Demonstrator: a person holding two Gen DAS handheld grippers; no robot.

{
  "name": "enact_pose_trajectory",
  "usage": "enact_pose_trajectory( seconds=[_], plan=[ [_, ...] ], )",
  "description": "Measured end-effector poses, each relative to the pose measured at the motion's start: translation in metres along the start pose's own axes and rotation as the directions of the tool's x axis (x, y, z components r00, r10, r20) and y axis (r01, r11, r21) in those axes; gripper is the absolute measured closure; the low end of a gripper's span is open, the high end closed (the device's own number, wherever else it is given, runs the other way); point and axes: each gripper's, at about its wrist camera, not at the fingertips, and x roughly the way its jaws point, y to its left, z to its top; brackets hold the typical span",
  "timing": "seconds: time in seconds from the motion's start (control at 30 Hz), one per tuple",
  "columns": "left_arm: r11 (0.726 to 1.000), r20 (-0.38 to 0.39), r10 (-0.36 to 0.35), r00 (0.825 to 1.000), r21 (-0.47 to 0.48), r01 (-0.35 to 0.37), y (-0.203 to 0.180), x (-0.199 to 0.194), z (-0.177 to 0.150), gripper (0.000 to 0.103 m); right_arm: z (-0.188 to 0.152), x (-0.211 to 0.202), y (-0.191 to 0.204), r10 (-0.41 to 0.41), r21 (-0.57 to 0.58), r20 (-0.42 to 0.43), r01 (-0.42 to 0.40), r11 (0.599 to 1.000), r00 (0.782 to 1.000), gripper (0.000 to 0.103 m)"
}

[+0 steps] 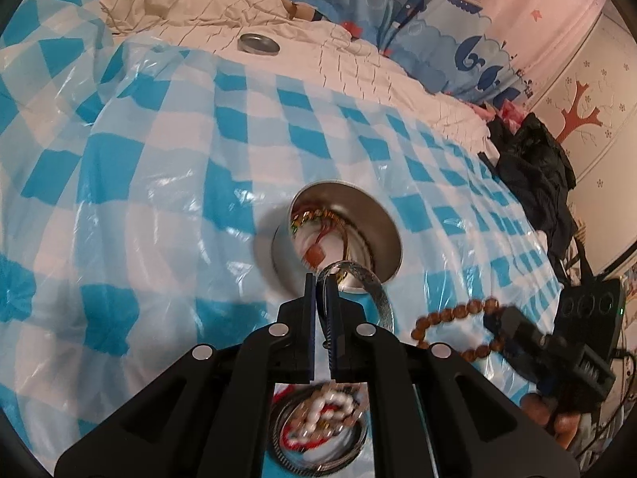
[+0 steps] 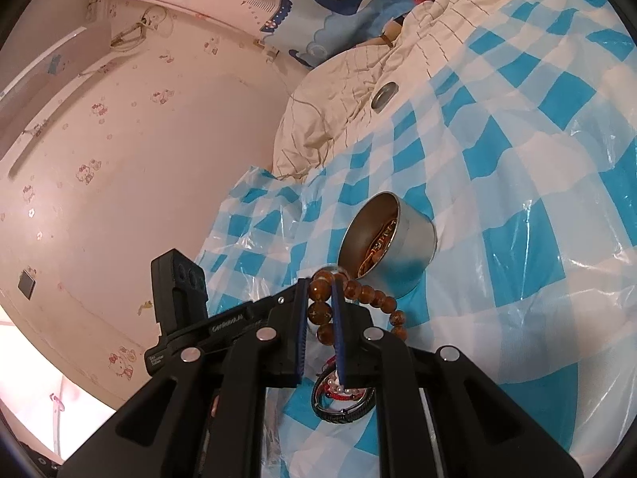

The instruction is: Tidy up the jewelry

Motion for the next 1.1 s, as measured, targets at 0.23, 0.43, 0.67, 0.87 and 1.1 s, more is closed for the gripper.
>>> enact_pose_trajectory(
  seconds=[0.23,0.43,0.67,0.87,1.1],
  plan=[
    [0.999,0.055,0.016,0.998,-0.048,-0.014,-0.003,0.016,0.022,0.099,0.005,-0.005,-0.004,0.010,0.019,0.018,-0.010,1.000,1.000,0.091],
    [0.995,0.033,0.071,0.997,-0.066,-0.068,-0.004,0.046,0.027,0.095,0.010,-0.005,-0.003,0.022,0.021,0.027,-0.023,1.000,0.999,0.091],
    [0.995,0.060,0.074,0.995,-0.070,-0.070,-0.003,0.032,0.025,0.071,0.020,-0.002,0.007,0.024,-0.005,0.030,-0.024,1.000,0.999,0.091],
    [0.990,0.094,0.091,0.991,-0.112,-0.080,0.017,-0.001,0.021,0.053,0.045,0.017,0.027,0.007,-0.081,0.049,-0.003,0.997,0.999,0.091],
    [0.986,0.100,0.110,0.989,-0.139,-0.095,0.034,-0.023,0.014,0.043,0.054,0.077,0.041,-0.161,-0.222,-0.022,0.152,0.963,0.987,0.070]
  ],
)
